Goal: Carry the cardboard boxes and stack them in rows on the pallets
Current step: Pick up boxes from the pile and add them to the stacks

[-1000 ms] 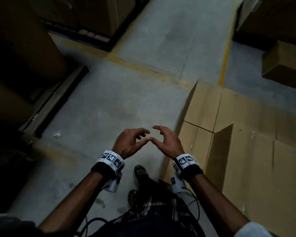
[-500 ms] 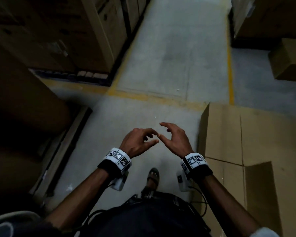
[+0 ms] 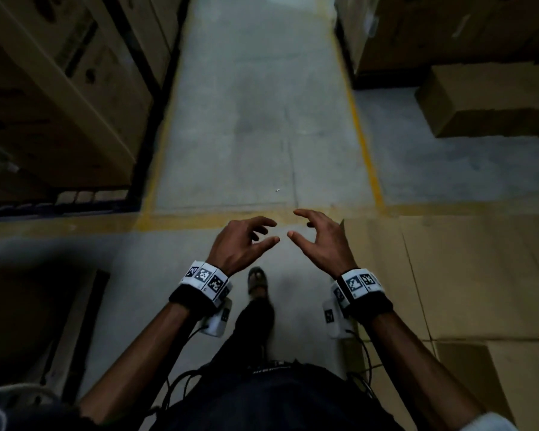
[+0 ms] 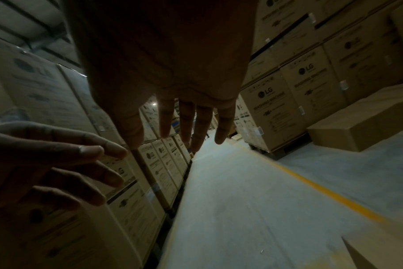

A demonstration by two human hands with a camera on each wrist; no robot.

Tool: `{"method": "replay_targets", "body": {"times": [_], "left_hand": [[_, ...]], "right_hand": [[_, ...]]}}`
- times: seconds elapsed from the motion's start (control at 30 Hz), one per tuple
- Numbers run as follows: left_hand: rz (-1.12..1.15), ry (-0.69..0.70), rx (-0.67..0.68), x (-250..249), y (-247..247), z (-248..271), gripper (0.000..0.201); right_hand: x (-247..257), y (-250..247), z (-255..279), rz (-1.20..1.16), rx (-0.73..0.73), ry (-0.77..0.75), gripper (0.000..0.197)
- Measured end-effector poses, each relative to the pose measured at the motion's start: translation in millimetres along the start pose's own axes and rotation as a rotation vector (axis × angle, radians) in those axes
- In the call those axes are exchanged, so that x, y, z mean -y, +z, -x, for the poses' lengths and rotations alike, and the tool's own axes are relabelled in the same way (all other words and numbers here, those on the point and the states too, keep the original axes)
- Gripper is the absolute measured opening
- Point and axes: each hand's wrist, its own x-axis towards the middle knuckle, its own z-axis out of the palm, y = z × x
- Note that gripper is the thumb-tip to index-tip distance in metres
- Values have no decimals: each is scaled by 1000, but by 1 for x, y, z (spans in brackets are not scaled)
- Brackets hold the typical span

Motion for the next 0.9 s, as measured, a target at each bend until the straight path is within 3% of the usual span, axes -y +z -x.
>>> {"method": "replay_targets", "body": {"times": [0.2,0.43,0.73,0.9], "left_hand": [[37,75,90,-4,-16,-191,49],[-15,213,240,-60,-40,-416,39],[-156,423,457,-152,10,-651,43],[-283,533,493,-213,46,-792,45]], "right_hand": [[-44,-46,-152,24,-73,89,49],[-89,-132,-295,75,-209,217,47],[-200,-219,-429,6,-483,418,42],[-276,-279,-519,-17,-553,478,42]]}}
